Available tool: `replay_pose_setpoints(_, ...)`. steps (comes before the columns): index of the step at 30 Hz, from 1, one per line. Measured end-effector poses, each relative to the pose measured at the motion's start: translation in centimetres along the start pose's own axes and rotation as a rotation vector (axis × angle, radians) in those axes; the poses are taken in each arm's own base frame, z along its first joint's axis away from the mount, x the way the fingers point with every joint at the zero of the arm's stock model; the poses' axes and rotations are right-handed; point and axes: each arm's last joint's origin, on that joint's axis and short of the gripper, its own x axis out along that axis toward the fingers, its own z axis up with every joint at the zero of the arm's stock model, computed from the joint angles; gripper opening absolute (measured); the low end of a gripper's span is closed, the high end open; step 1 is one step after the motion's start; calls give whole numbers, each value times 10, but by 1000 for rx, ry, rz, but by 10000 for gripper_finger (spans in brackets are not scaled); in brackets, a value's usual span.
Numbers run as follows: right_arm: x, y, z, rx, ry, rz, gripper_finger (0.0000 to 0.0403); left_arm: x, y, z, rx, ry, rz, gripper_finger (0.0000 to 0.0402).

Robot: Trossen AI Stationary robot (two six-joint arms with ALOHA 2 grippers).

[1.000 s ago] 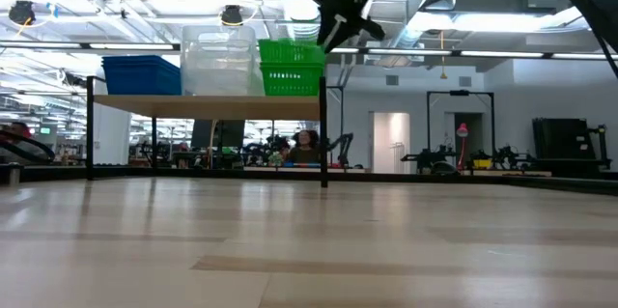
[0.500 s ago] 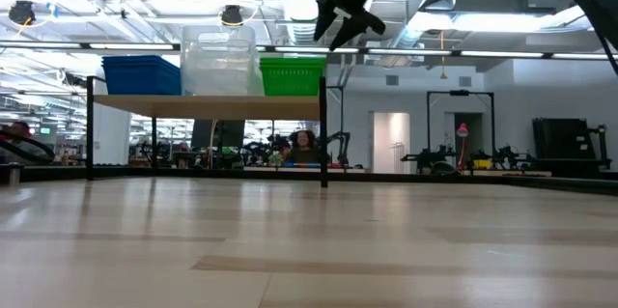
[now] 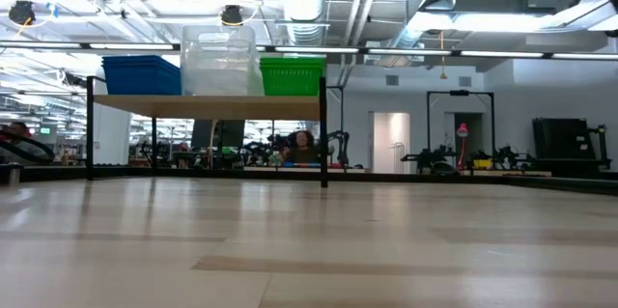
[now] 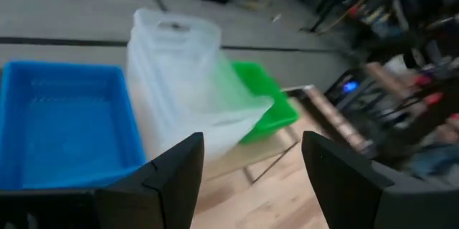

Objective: Stack baskets on shelf by color
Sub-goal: Return to Home Position

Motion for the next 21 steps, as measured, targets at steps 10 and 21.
replay_pose_setpoints(10, -103, 3, -33, 402, -279, 389, 249, -16, 14, 28, 104, -92, -168, 224)
replay_pose_setpoints(21, -155, 73, -83, 488, -510, 281, 249, 1, 42, -15, 56, -58, -239, 224)
